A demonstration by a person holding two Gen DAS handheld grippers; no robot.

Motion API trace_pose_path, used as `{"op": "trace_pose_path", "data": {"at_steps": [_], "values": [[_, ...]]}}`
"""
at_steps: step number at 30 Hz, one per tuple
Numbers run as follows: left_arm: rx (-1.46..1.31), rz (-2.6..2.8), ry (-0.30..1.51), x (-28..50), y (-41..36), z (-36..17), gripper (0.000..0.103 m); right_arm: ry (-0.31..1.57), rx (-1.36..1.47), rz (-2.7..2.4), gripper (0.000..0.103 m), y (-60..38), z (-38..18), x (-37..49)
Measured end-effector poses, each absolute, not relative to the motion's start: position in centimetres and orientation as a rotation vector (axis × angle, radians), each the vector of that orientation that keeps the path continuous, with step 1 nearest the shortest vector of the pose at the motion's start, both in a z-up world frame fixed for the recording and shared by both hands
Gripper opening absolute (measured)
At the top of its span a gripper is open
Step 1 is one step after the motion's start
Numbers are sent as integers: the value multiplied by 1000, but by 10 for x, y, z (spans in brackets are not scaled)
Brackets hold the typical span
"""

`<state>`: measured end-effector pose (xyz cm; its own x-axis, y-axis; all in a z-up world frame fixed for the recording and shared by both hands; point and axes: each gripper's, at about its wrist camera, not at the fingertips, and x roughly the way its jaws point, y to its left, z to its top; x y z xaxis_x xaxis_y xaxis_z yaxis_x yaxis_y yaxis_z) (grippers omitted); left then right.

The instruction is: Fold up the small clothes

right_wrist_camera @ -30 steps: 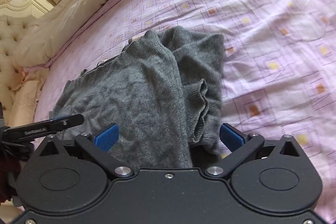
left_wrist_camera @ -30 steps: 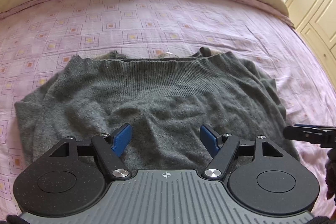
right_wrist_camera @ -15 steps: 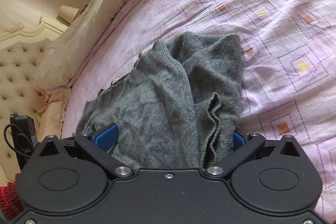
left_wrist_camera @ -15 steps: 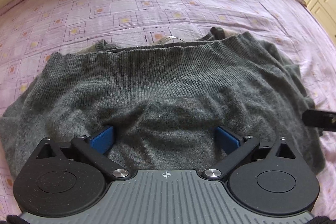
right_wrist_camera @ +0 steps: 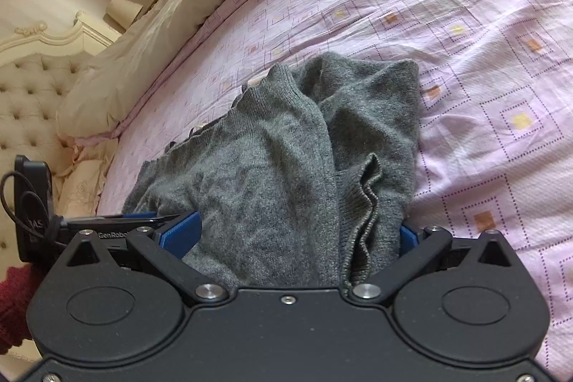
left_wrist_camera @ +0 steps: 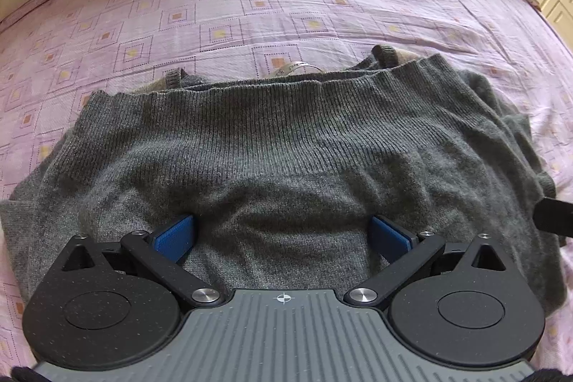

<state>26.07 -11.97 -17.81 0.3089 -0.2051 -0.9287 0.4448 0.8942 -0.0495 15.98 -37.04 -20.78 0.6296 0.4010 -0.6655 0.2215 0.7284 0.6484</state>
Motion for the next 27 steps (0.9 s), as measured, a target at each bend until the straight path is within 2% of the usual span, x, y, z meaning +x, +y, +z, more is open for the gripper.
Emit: {"op": "trace_pose_path", "data": {"at_steps": [4, 8, 14, 21, 27], "values": [[264, -447, 1206, 264, -122, -172, 102, 916, 783, 123, 103, -373, -208, 161], [302, -430, 1174, 249, -123, -154, 94, 912, 781, 131, 103, -373, -209, 160], [296, -398, 1193, 220, -120, -141, 94, 924, 750, 142, 103, -371, -207, 162], [311, -369, 1292, 206, -117, -165, 94, 933, 728, 164, 103, -371, -208, 164], [290, -348, 1335, 214, -115, -178, 103, 914, 721, 174, 103, -372, -210, 161]]}}
